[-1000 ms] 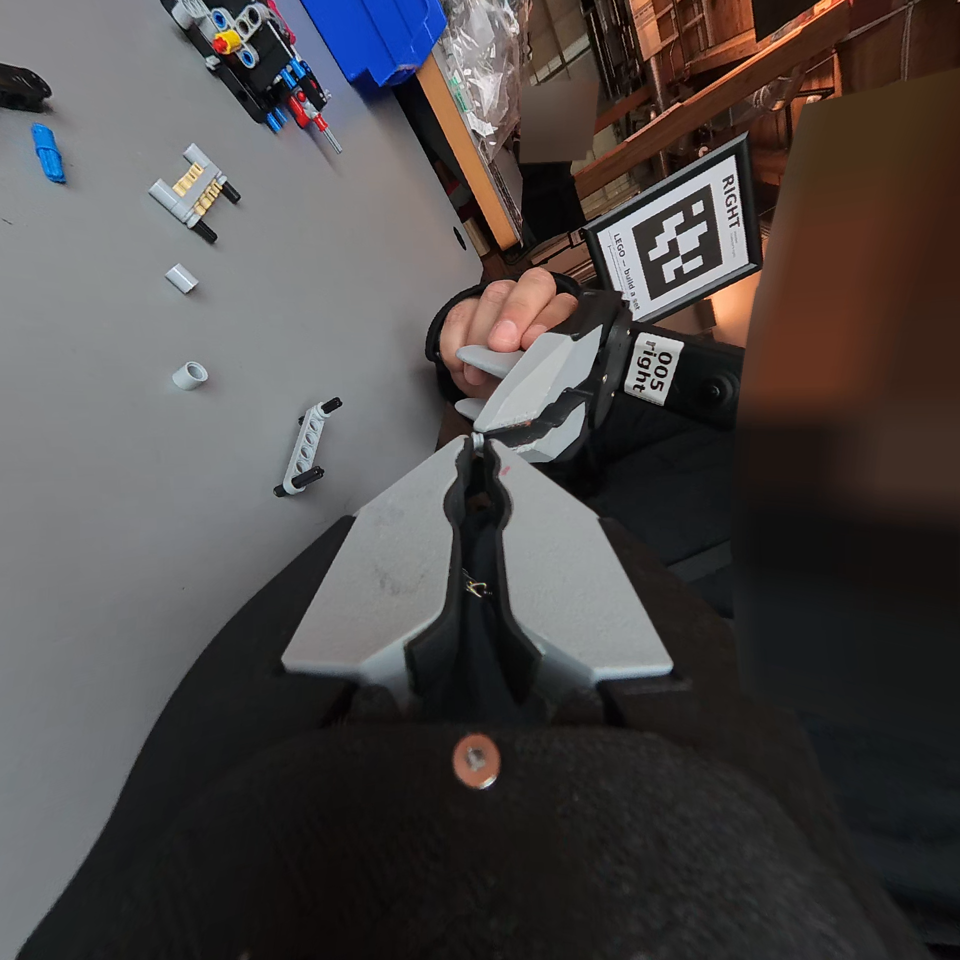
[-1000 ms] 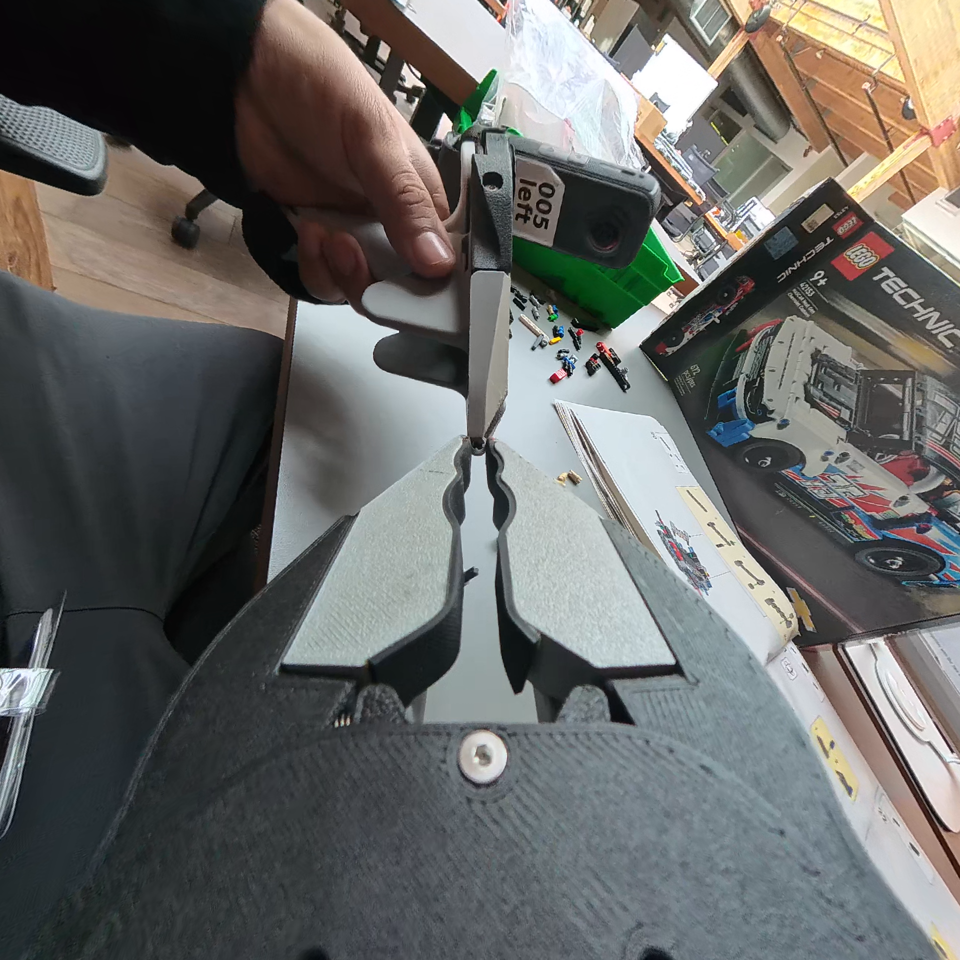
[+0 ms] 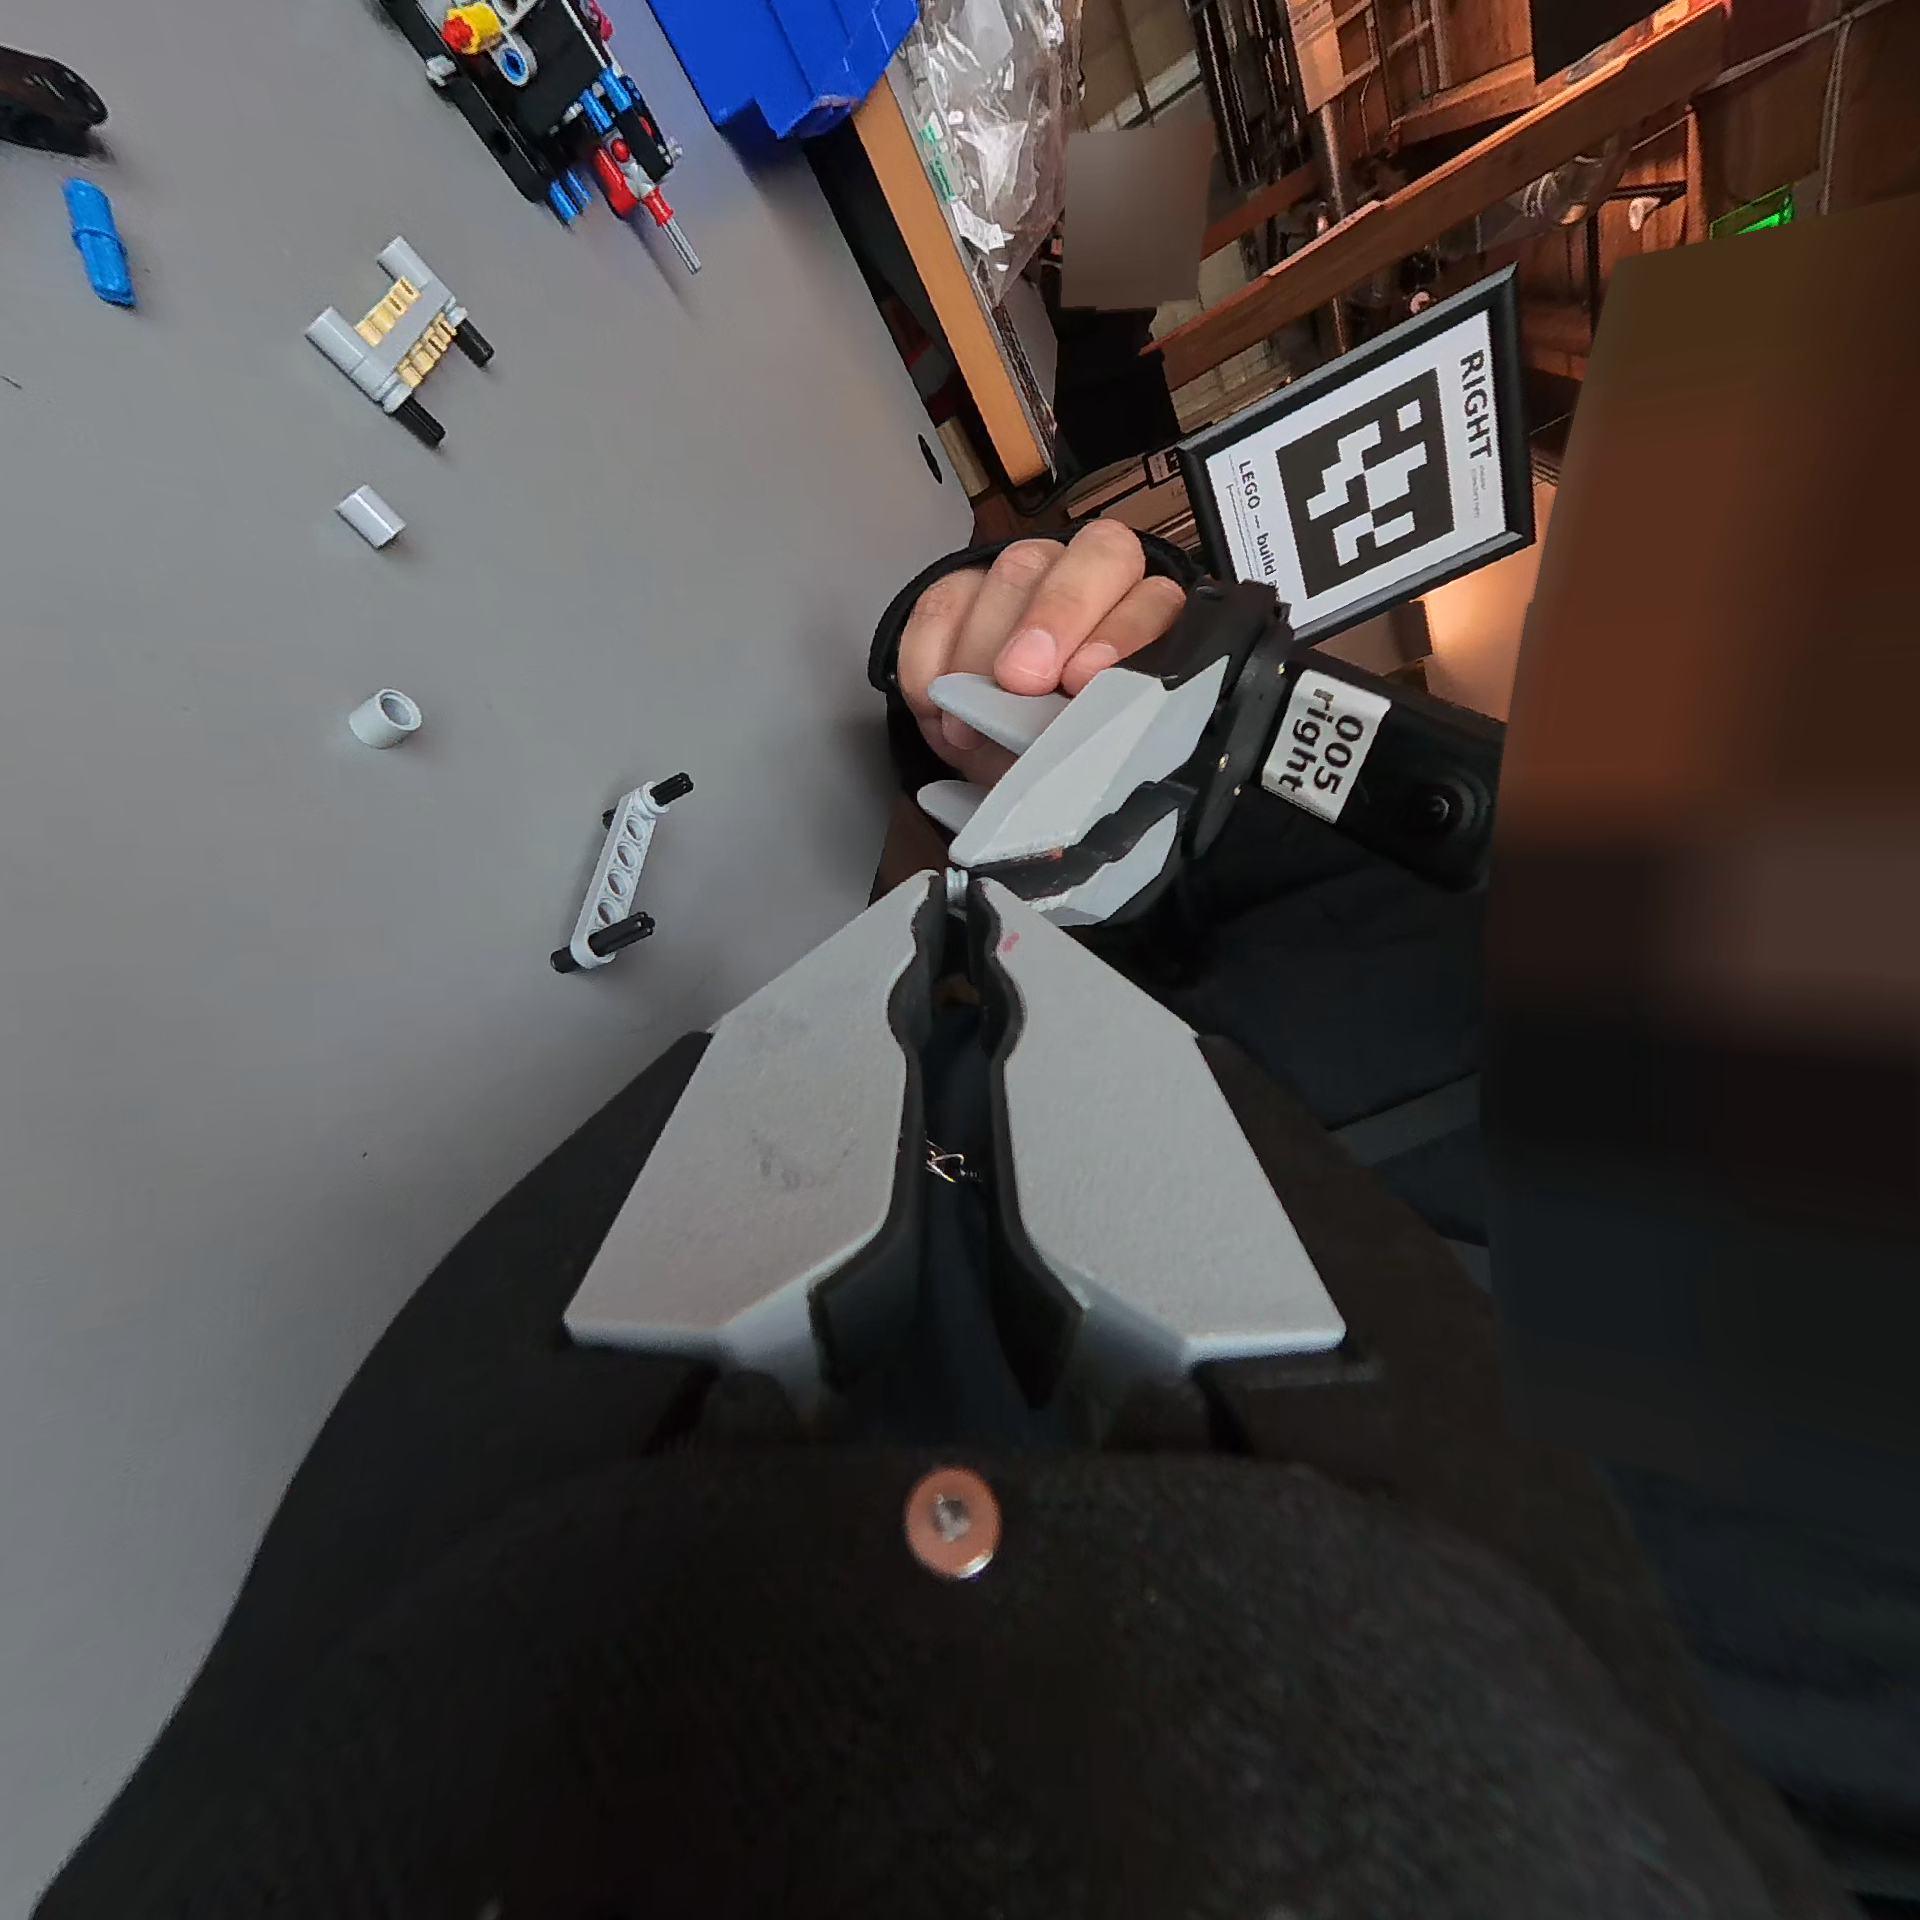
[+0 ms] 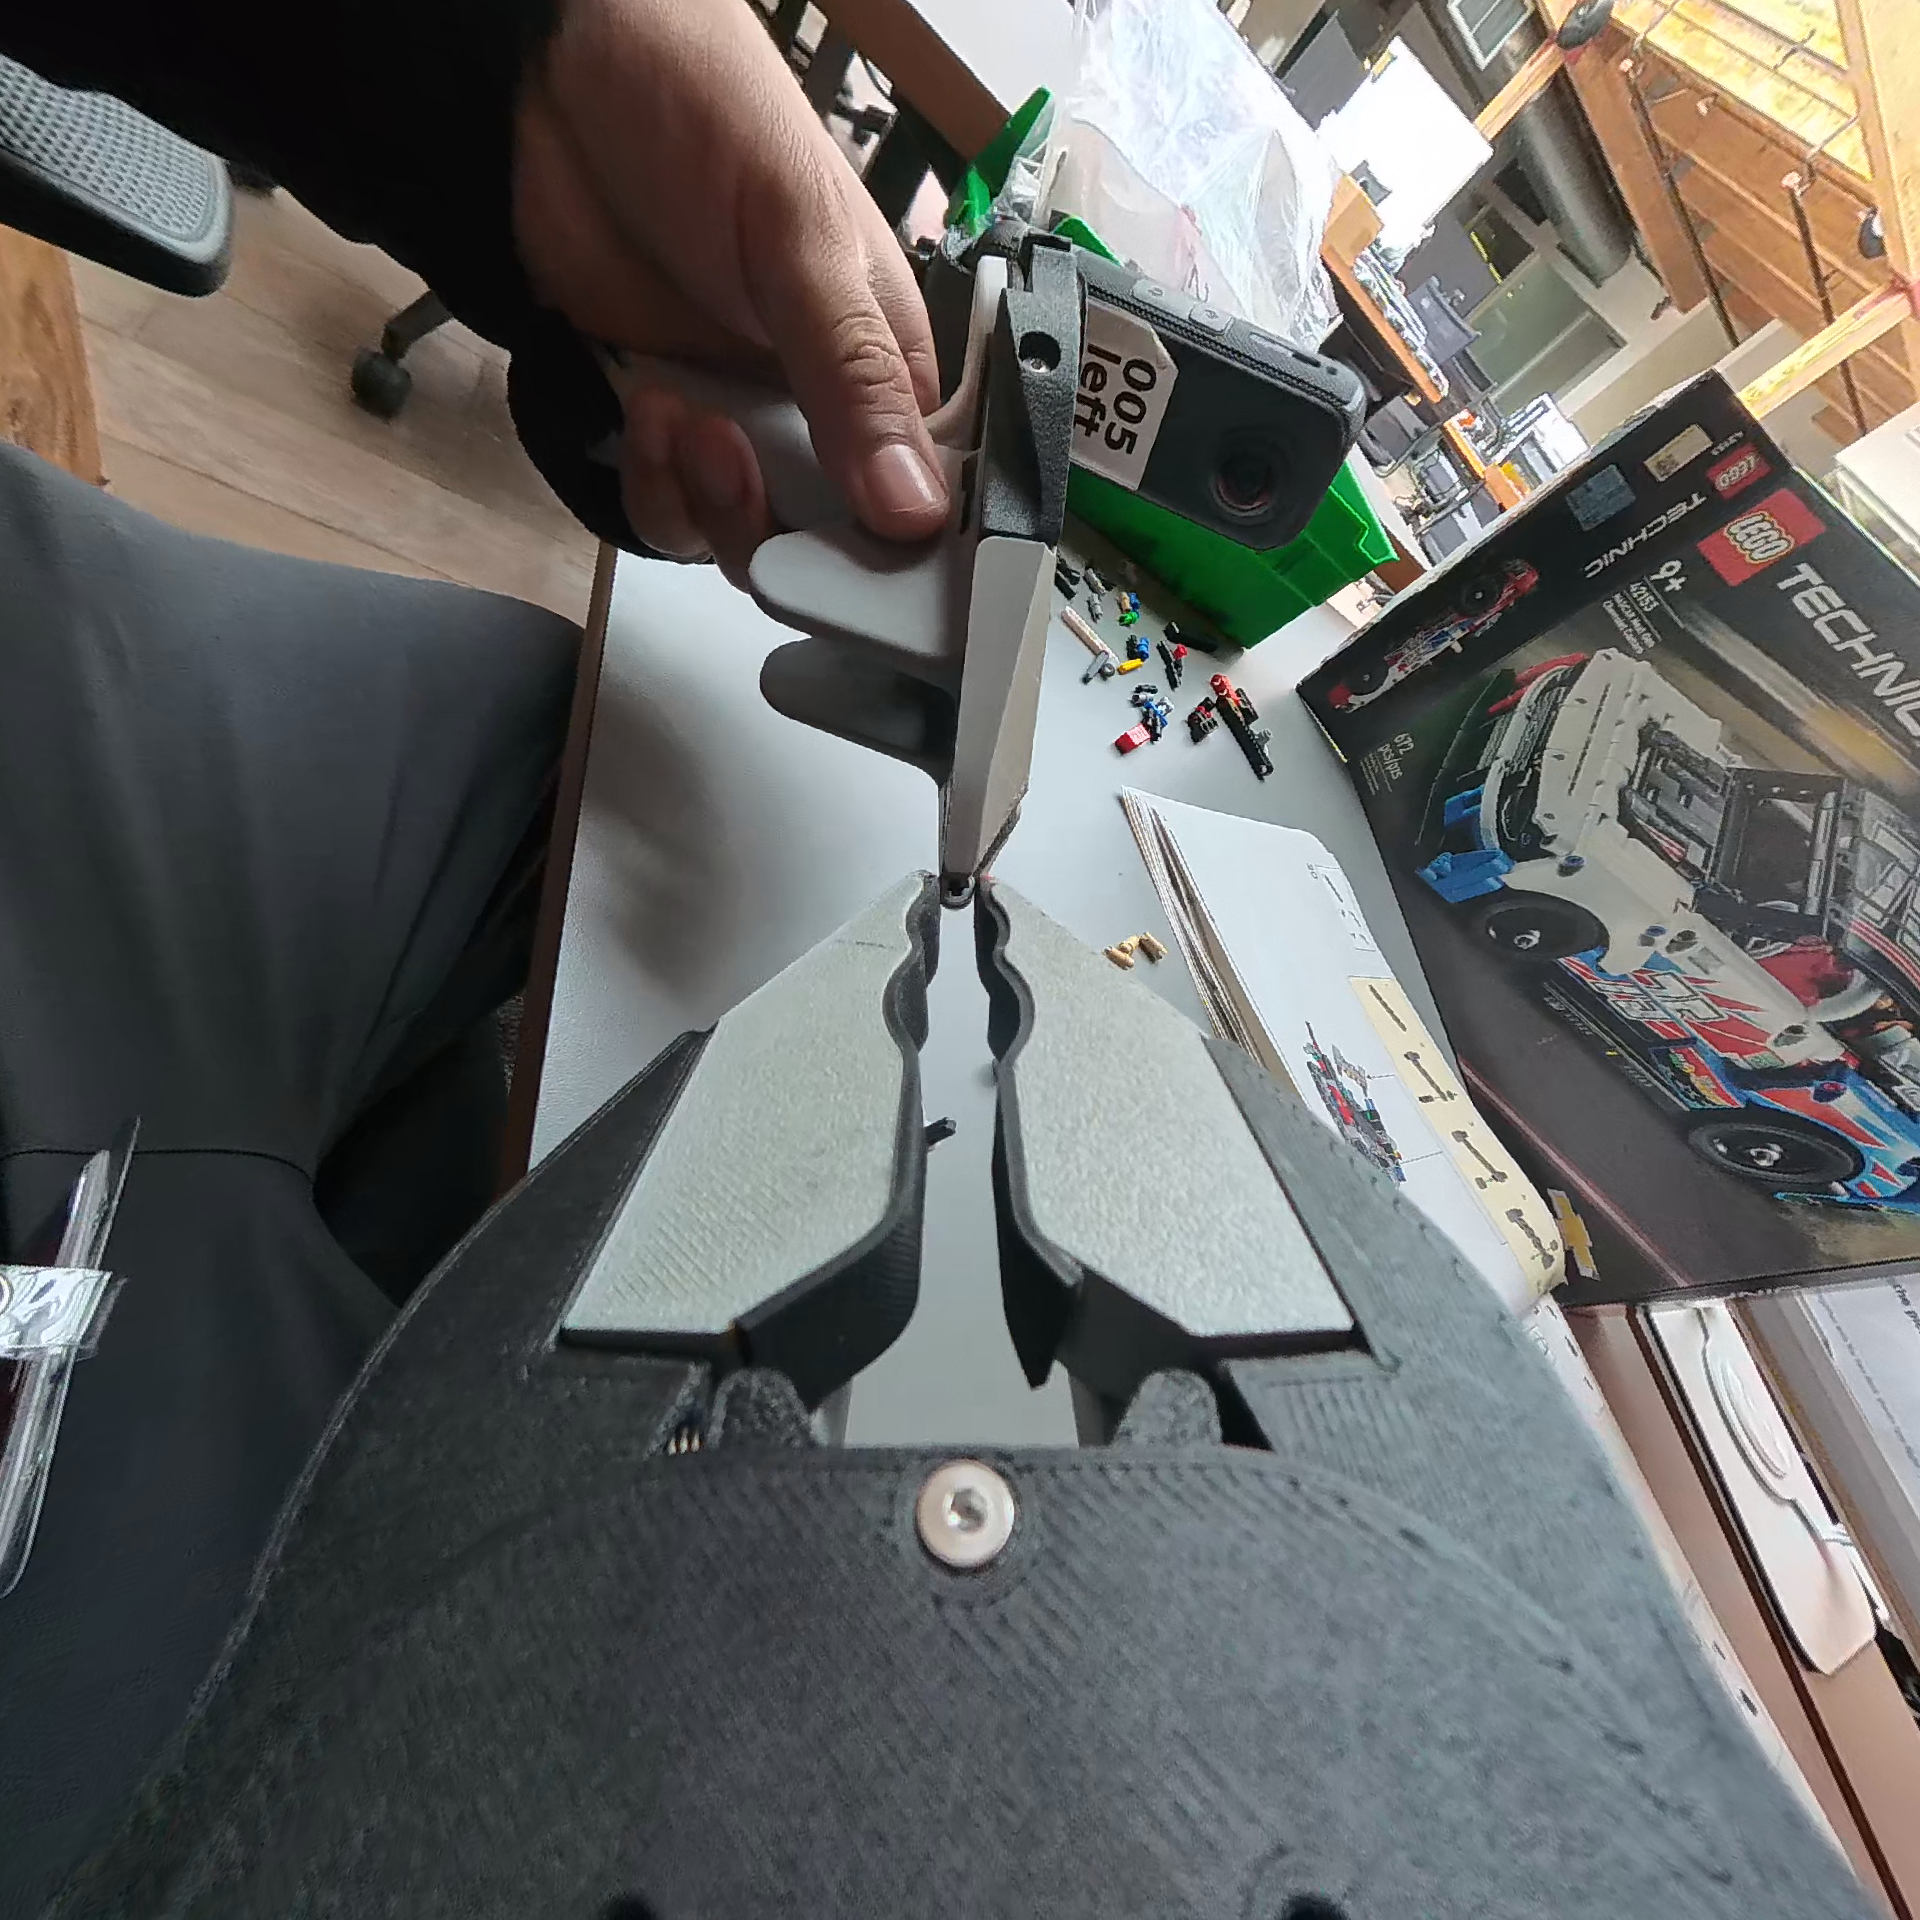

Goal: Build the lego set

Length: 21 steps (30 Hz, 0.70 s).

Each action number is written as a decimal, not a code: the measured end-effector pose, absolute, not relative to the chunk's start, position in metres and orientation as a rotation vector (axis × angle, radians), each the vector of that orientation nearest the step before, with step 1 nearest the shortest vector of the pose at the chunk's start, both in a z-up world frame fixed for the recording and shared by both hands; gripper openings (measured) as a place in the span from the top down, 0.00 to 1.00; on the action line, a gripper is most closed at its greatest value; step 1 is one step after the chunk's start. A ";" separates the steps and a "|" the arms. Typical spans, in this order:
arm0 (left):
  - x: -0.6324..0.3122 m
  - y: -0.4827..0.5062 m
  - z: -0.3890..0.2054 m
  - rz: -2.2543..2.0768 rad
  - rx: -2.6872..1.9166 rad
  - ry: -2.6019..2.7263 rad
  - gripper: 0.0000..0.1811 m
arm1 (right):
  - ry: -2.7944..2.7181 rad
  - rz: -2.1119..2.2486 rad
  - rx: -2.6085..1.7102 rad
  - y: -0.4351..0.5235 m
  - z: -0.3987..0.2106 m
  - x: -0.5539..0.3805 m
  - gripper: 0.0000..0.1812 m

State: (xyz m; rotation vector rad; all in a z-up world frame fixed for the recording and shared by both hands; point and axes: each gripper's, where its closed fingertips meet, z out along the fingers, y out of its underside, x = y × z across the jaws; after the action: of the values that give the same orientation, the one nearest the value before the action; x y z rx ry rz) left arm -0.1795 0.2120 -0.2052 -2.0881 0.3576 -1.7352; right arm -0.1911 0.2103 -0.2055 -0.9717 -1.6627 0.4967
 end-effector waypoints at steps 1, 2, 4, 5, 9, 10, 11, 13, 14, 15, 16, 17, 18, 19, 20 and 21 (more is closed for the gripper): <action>-0.179 0.212 -0.205 -1.737 -2.089 0.356 0.99 | -1.664 0.497 -0.971 0.210 -0.205 -0.191 0.98; -0.179 0.212 -0.206 -1.735 -2.091 0.354 0.99 | -1.666 0.495 -0.970 0.210 -0.206 -0.191 0.99; -0.179 0.212 -0.207 -1.729 -2.097 0.350 0.99 | -1.671 0.486 -0.970 0.210 -0.207 -0.192 0.99; -0.180 0.213 -0.208 -1.725 -2.100 0.350 0.99 | -1.673 0.484 -0.972 0.210 -0.208 -0.192 0.99; -0.181 0.214 -0.208 -1.697 -2.103 0.350 0.99 | -1.666 0.491 -0.987 0.212 -0.208 -0.193 0.99; -0.181 0.215 -0.209 -1.678 -2.109 0.348 0.99 | -1.665 0.492 -0.991 0.213 -0.208 -0.193 0.99; -0.181 0.216 -0.208 -1.667 -2.111 0.347 0.99 | -1.663 0.493 -0.988 0.214 -0.208 -0.193 0.99; -0.181 0.215 -0.208 -1.673 -2.109 0.346 0.99 | -1.664 0.499 -0.978 0.213 -0.207 -0.194 0.99; -0.181 0.214 -0.208 -1.678 -2.111 0.347 0.99 | -1.671 0.493 -0.974 0.212 -0.208 -0.194 0.99; -0.182 0.214 -0.209 -1.681 -2.115 0.346 0.99 | -1.679 0.479 -0.969 0.212 -0.209 -0.194 0.99; -0.182 0.215 -0.210 -1.682 -2.118 0.340 0.99 | -1.685 0.462 -0.965 0.212 -0.210 -0.194 0.99; -0.181 0.215 -0.211 -1.683 -2.120 0.334 0.99 | -1.692 0.446 -0.961 0.213 -0.211 -0.194 0.99; -0.181 0.215 -0.212 -1.684 -2.123 0.331 0.99 | -1.697 0.436 -0.958 0.213 -0.212 -0.194 0.99; -0.181 0.215 -0.213 -1.687 -2.123 0.328 0.99 | -1.697 0.433 -0.958 0.213 -0.212 -0.194 0.99; -0.181 0.215 -0.213 -1.692 -2.122 0.325 0.99 | -1.696 0.437 -0.961 0.213 -0.212 -0.194 0.99; -0.181 0.215 -0.212 -1.695 -2.120 0.324 0.99 | -1.694 0.444 -0.967 0.213 -0.212 -0.194 0.99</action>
State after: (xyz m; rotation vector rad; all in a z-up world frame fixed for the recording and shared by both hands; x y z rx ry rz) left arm -0.1811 0.2151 -0.2124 -2.1203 0.3239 -1.6951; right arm -0.1939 0.2125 -0.2123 -0.9666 -1.6944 0.4441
